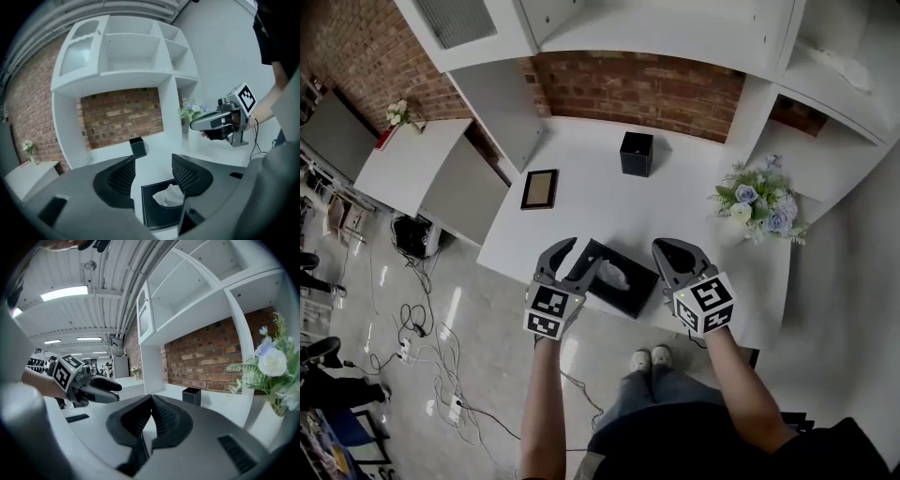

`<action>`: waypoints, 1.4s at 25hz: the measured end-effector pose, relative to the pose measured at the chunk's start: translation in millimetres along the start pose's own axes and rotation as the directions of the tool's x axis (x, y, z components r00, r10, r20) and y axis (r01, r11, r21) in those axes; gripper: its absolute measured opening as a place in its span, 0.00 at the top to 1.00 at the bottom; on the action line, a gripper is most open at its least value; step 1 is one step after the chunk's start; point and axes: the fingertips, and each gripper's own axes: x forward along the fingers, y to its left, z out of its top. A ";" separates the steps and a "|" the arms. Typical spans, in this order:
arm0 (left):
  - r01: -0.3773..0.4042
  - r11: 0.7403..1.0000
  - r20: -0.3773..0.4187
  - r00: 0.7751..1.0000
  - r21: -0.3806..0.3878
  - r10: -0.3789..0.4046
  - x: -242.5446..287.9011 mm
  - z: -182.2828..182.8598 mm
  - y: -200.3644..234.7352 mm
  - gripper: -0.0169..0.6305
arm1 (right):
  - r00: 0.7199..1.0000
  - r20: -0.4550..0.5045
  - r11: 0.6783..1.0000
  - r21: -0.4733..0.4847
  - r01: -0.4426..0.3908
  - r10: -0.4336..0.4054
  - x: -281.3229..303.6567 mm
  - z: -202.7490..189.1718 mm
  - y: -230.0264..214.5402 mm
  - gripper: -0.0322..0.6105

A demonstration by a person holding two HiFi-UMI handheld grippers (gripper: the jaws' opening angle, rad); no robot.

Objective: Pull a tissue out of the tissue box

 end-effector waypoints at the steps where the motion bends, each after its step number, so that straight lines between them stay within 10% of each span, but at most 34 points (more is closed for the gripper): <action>1: 0.045 0.998 -0.032 0.999 0.038 -0.044 4.6 -1.0 -2.1 0.63 | 1.000 -0.003 1.000 -0.001 0.004 -0.004 -1.7 -1.1 -1.5 0.95; 9: 0.395 0.877 -0.370 0.885 0.273 -0.283 34.4 -42.6 -32.6 0.63 | 0.999 -0.028 1.000 0.000 0.025 -0.025 -13.7 -8.3 -12.3 0.95; 17: 0.550 0.771 -0.571 0.762 0.322 -0.305 44.3 -87.4 -42.0 0.67 | 0.998 -0.050 0.999 0.009 0.048 -0.048 -23.4 -17.5 -20.9 0.95; 24: 0.572 0.758 -0.616 0.730 0.313 -0.296 50.7 -103.1 -45.2 0.77 | 0.996 -0.056 0.998 0.019 0.067 -0.066 -30.5 -20.9 -30.2 0.95; 35: 0.549 0.765 -0.597 0.752 0.335 -0.278 47.9 -103.8 -48.0 0.95 | 0.997 -0.061 0.998 0.020 0.058 -0.056 -29.3 -21.1 -26.7 0.95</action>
